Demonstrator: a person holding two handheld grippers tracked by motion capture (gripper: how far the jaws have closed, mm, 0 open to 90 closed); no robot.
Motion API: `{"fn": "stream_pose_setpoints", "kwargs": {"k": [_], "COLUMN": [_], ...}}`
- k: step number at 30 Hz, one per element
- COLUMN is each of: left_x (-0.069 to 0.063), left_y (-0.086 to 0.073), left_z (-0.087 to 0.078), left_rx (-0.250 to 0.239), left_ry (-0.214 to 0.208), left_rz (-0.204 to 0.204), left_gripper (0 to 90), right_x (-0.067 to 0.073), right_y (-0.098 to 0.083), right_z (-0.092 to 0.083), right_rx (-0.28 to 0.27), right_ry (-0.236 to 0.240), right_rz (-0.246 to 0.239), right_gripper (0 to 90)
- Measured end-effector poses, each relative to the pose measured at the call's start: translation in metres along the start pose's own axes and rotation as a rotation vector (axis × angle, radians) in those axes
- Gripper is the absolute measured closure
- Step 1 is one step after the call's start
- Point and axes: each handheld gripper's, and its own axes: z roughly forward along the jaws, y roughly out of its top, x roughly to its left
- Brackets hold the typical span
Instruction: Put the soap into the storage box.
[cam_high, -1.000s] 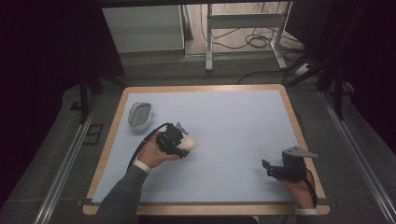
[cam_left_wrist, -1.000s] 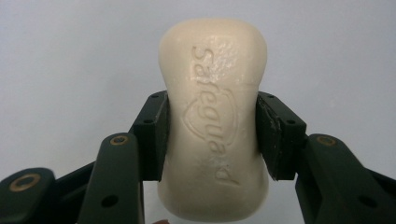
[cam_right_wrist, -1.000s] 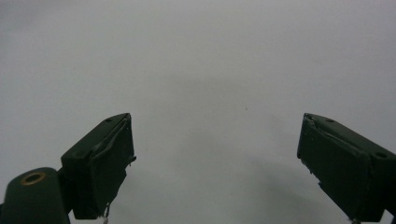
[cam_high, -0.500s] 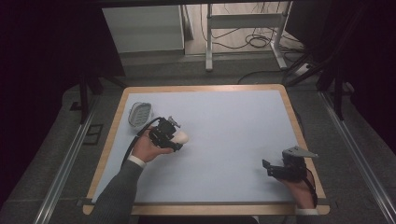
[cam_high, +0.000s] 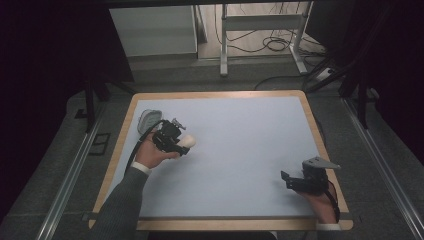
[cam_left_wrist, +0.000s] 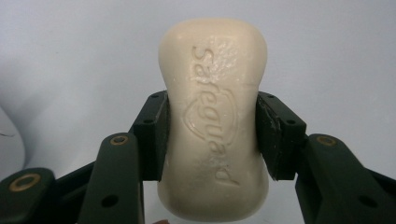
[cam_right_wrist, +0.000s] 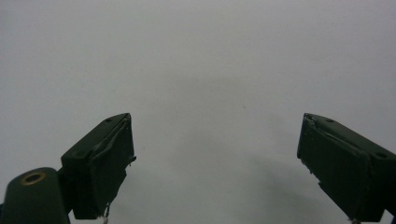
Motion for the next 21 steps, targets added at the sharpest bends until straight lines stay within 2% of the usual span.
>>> {"fn": "stream_pose_setpoints", "kwargs": {"k": [8,21], "left_x": [0.01,0.034], "left_y": [-0.001,0.001], "left_z": [-0.004,-0.017], "left_rx": [-0.01,-0.01], "left_ry": [0.014,0.07], "left_rz": [-0.022,-0.054], "left_gripper": [49.5,49.5], "right_x": [0.0,0.0], "right_y": [0.0,0.0], "right_z": [0.0,0.001], "right_rx": [0.001,0.002], "right_ry": [-0.002,-0.004], "right_rz": [0.003,0.002], "right_gripper": [10.6,10.6]}}
